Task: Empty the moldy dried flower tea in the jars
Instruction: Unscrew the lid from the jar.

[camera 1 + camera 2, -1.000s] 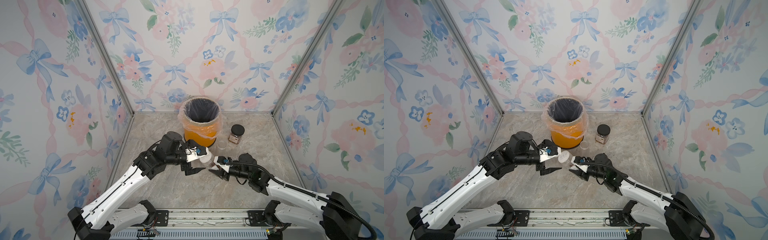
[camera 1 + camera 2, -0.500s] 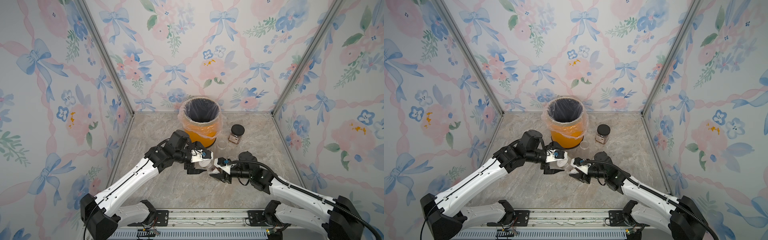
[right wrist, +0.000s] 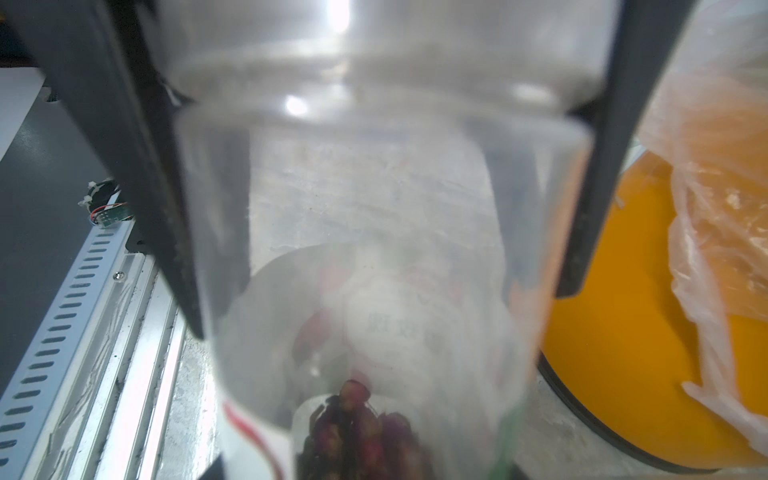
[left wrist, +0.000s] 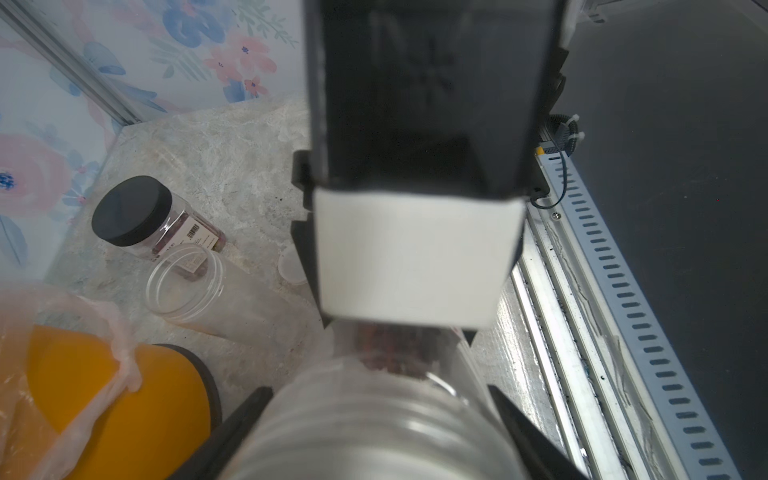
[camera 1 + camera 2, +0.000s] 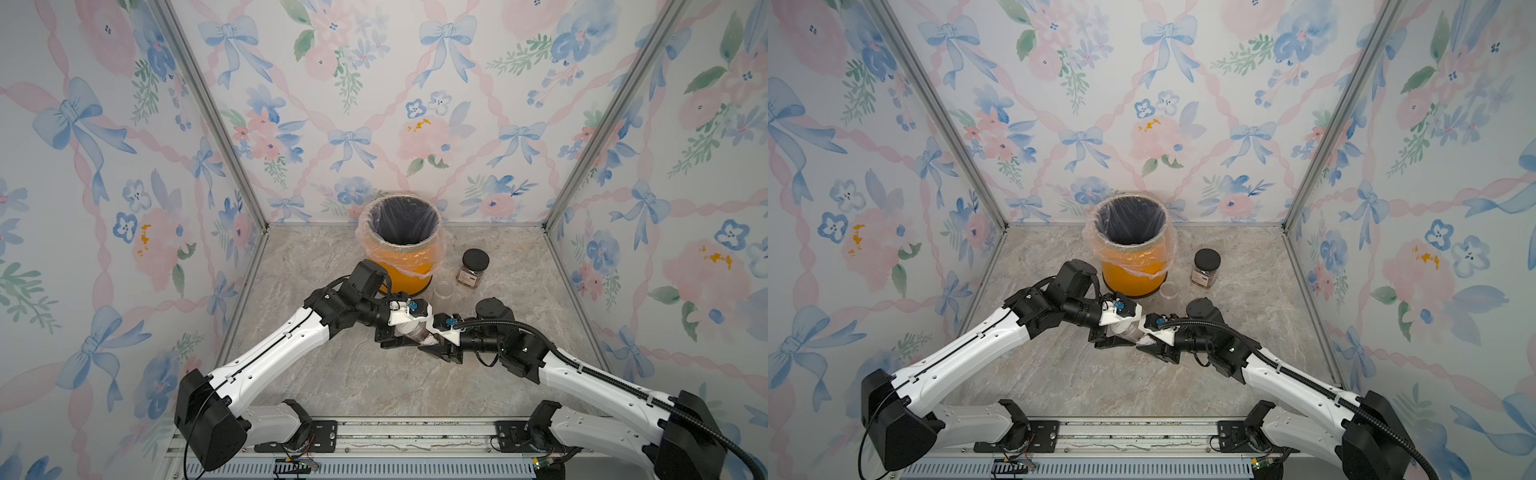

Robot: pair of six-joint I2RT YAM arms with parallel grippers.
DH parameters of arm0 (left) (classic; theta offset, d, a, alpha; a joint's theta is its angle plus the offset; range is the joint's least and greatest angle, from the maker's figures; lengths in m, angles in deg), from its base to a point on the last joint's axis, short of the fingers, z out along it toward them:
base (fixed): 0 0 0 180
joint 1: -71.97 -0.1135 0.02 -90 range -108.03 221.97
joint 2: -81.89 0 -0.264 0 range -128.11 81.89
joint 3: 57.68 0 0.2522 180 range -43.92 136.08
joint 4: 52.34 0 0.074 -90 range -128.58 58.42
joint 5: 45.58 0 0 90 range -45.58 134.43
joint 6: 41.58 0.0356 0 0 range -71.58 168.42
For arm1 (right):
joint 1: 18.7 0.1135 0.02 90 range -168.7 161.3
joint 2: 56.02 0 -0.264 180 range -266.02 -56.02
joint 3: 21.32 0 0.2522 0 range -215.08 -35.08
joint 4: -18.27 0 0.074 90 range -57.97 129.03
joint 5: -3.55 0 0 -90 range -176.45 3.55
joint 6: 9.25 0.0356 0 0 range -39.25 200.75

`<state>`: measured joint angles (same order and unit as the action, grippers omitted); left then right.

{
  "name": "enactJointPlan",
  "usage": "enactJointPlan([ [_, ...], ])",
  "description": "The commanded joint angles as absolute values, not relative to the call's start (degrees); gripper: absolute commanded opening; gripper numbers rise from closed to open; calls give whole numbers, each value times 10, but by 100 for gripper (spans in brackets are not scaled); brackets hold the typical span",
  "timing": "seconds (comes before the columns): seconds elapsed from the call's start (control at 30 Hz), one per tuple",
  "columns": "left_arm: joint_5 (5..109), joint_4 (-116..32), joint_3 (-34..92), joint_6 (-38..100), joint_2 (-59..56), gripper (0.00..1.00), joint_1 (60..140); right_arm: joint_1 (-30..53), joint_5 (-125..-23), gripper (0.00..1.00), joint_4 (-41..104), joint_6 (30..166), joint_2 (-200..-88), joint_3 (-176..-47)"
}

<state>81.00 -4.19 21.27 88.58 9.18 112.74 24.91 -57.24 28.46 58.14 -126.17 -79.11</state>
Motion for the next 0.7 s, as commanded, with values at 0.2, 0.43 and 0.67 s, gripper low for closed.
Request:
enactJointPlan([
  [0.2, 838, -41, 207, 864, 87, 52, 1123, 240, -557, 56, 290, 569, -1279, -810],
  [0.43, 831, -41, 204, 857, 83, 43, 1123, 238, -552, 62, 293, 572, -1286, -814],
  [0.67, 836, -41, 208, 856, 83, 31, 1123, 237, -544, 81, 310, 573, -1295, -824],
])
